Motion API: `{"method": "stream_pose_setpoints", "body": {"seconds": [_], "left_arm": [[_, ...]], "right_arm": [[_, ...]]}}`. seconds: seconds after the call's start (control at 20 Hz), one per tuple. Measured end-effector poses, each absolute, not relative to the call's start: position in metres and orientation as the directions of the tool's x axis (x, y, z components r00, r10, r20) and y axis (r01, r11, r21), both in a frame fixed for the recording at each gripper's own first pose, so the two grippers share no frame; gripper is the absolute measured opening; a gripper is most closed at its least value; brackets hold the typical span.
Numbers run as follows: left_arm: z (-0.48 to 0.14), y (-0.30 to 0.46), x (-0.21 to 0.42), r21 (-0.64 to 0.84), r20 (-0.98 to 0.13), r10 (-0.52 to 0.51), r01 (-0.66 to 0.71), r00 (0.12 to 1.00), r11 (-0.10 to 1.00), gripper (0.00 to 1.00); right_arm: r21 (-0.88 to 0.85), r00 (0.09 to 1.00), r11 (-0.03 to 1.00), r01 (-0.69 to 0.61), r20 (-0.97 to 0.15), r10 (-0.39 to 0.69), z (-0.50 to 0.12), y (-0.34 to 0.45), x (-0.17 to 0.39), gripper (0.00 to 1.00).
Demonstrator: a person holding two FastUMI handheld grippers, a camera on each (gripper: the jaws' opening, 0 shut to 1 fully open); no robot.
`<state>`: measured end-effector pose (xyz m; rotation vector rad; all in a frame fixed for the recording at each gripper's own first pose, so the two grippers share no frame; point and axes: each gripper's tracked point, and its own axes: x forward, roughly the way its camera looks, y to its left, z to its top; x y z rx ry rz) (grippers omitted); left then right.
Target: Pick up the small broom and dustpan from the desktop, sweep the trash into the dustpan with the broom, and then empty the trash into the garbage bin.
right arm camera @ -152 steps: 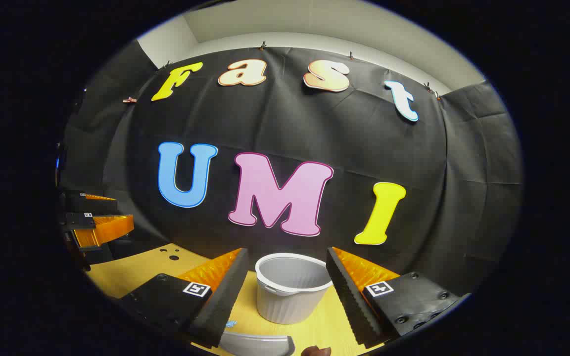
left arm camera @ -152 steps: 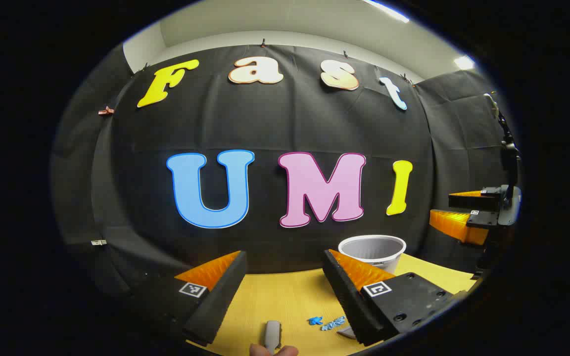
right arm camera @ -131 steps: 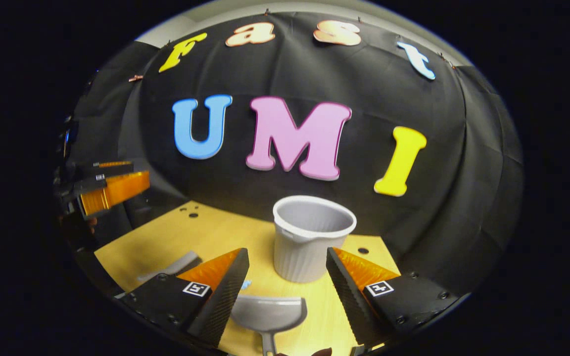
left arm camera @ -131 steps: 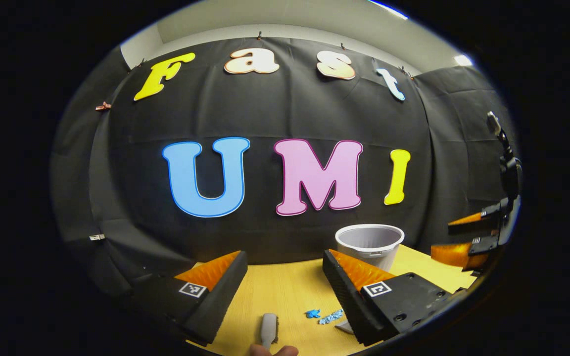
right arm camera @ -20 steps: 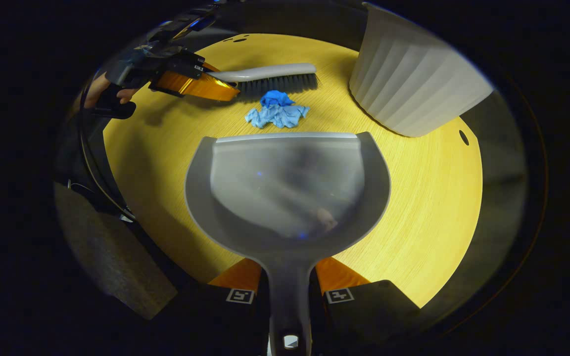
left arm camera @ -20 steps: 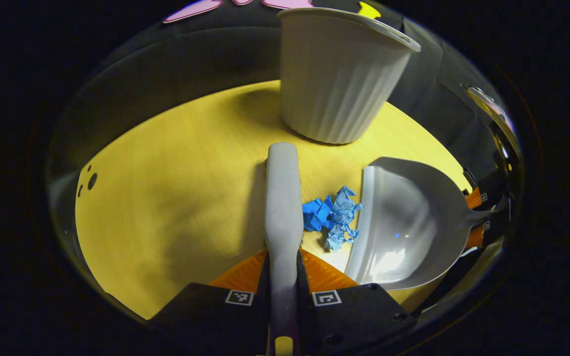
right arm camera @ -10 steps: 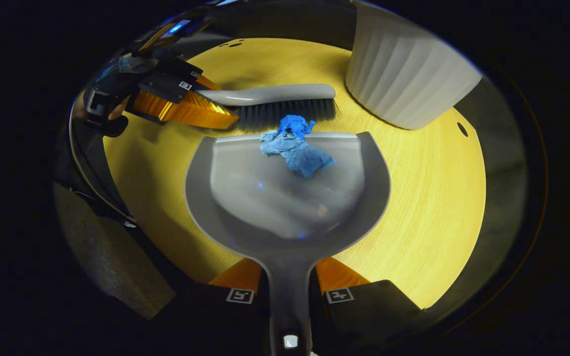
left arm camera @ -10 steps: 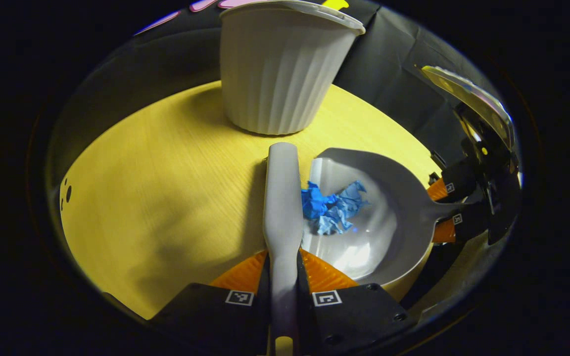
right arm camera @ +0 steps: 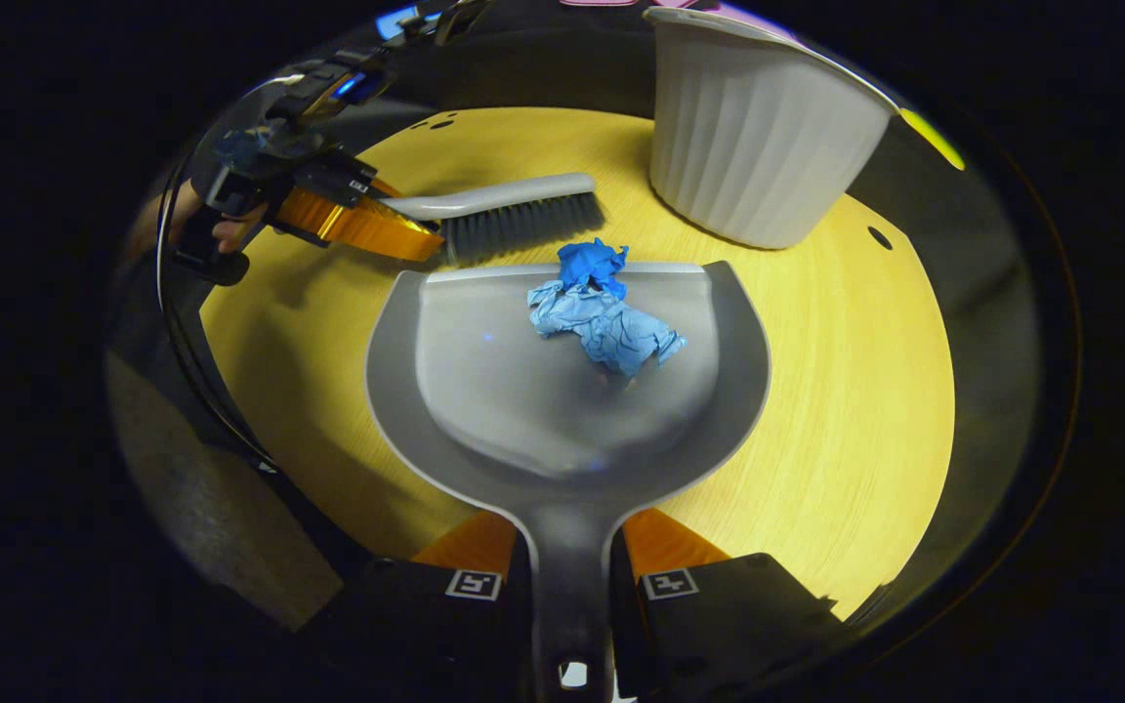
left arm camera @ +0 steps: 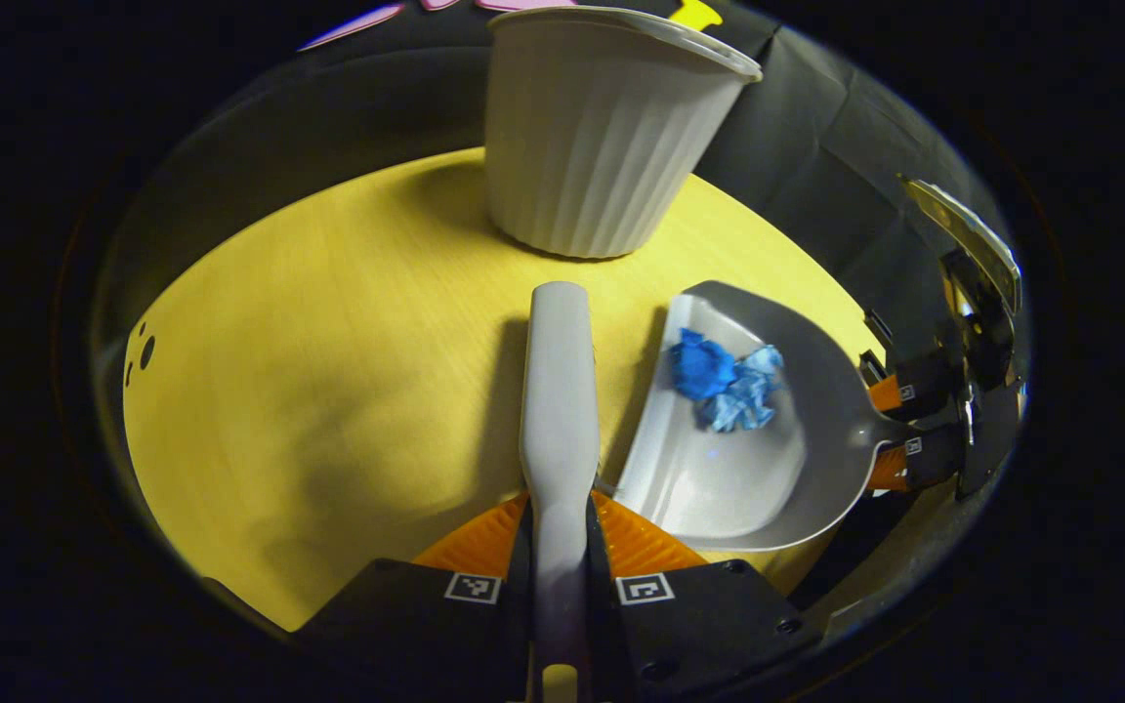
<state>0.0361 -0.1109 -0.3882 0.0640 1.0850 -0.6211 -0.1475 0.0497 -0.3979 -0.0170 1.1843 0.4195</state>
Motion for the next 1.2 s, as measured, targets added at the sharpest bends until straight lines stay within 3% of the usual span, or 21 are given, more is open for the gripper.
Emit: {"method": "stream_pose_setpoints", "body": {"seconds": [0.3,0.4,0.45,0.6,0.75,0.95,1.0,1.1,1.2], "left_arm": [[-0.392,-0.081,0.031,-0.254,-0.843,-0.423,0.447,0.333,0.858,0.32],[-0.4,-0.076,0.028,-0.25,-0.854,-0.405,0.426,0.326,0.87,0.31],[-0.404,-0.072,0.025,-0.247,-0.86,-0.396,0.416,0.322,0.875,0.25],[-0.413,-0.067,0.017,-0.247,-0.86,-0.392,0.407,0.326,0.879,0.31],[-0.415,-0.056,0.01,-0.238,-0.864,-0.382,0.401,0.328,0.885,0.29],[-0.42,-0.045,0.004,-0.235,-0.863,-0.374,0.387,0.339,0.892,0.28],[-0.422,-0.045,0.002,-0.234,-0.865,-0.373,0.387,0.335,0.892,0.32],[-0.422,-0.043,0.002,-0.222,-0.863,-0.372,0.404,0.342,0.887,0.25],[-0.423,-0.044,0.002,-0.203,-0.866,-0.362,0.418,0.345,0.886,0.29]], "right_arm": [[0.235,0.371,0.957,-0.169,-0.884,0.283,-0.345,0.022,-0.135,0.37],[0.239,0.394,0.964,-0.12,-0.88,0.267,-0.316,0.012,-0.127,0.37],[0.232,0.405,0.967,-0.102,-0.878,0.253,-0.3,0.009,-0.127,0.37],[0.192,0.428,0.98,-0.055,-0.882,0.197,-0.259,-0.013,-0.126,0.37],[0.184,0.423,0.983,0.009,-0.891,0.163,-0.226,-0.033,-0.121,0.37],[0.134,0.442,0.99,0.048,-0.891,0.099,-0.186,-0.061,-0.102,0.37],[0.124,0.444,0.991,0.055,-0.892,0.087,-0.179,-0.067,-0.094,0.37],[0.096,0.443,0.994,0.061,-0.895,0.06,-0.166,-0.084,-0.073,0.37],[0.065,0.439,0.997,0.046,-0.898,0.038,-0.158,-0.096,-0.047,0.37]]}}
